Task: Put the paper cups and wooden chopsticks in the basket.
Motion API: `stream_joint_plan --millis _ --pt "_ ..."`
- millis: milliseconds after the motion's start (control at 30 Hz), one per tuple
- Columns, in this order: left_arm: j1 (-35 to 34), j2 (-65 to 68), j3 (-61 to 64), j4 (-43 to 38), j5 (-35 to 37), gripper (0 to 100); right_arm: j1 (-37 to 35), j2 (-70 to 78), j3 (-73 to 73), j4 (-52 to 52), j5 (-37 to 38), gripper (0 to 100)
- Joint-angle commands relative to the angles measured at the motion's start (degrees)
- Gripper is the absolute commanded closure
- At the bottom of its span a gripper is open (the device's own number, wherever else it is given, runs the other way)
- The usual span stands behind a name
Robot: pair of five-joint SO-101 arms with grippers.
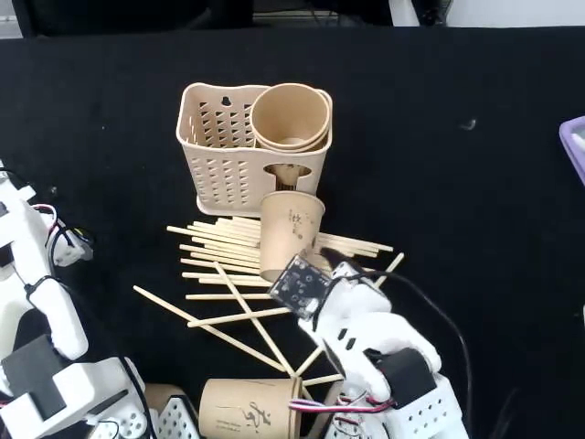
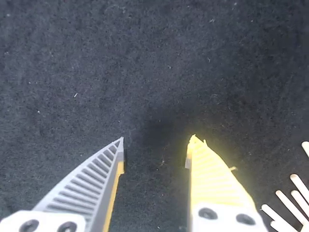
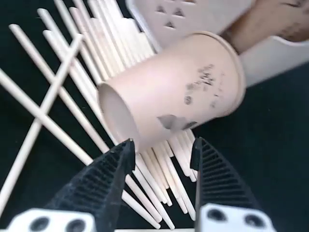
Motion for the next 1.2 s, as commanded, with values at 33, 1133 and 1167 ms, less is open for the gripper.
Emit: stream_joint_plan --millis 33,1133,1167 --pt "0.66 -1.67 -0.75 -0.62 0.09 79 6.33 -1.01 -1.89 -1.93 0.7 80.0" --pt "0.66 -1.67 -0.75 -0.62 0.09 79 18.11 -1.01 4.0 -13.45 -1.76 73.0" --pt "0.66 -1.67 -0.75 -0.62 0.09 79 19.6 -1.01 3.65 -13.98 -1.76 73.0"
